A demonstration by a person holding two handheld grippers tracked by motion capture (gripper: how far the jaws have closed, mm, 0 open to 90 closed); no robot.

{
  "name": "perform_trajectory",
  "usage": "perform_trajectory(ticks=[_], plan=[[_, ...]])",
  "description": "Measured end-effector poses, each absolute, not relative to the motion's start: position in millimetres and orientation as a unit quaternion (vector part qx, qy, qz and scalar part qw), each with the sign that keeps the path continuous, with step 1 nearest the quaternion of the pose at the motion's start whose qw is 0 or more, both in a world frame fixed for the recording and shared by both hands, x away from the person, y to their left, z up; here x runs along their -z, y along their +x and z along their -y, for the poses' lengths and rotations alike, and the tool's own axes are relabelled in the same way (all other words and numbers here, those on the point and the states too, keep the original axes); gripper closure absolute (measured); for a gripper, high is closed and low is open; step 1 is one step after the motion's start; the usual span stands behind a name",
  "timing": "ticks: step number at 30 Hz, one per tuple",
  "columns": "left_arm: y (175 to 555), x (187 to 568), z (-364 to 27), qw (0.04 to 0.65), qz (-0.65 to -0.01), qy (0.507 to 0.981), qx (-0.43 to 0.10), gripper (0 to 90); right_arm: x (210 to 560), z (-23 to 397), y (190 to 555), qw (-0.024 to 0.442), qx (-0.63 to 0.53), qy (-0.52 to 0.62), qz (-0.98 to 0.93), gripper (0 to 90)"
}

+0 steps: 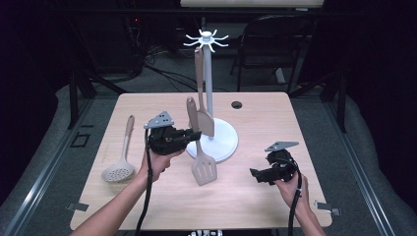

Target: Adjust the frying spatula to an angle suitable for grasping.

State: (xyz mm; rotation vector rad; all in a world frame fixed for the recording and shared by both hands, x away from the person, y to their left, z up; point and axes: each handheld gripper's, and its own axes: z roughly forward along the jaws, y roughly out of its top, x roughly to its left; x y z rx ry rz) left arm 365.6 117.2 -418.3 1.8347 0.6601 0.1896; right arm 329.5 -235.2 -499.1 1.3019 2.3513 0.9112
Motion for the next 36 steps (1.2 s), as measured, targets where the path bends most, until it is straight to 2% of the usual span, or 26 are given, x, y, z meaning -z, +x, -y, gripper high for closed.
perform_trajectory(ticks=[26, 36], plan=[[399.8, 356.1, -82.4, 0.550, -0.241, 0.792, -0.114, 77.5, 497.3, 234.6, 328.9, 0.157, -0.321, 0.447, -0.820, 9.0], [411.2, 343.2, -73.7, 0.545, -0.235, 0.797, -0.110, 77.5, 497.1, 233.5, 328.5, 0.160, -0.319, 0.444, -0.822, 9.2]])
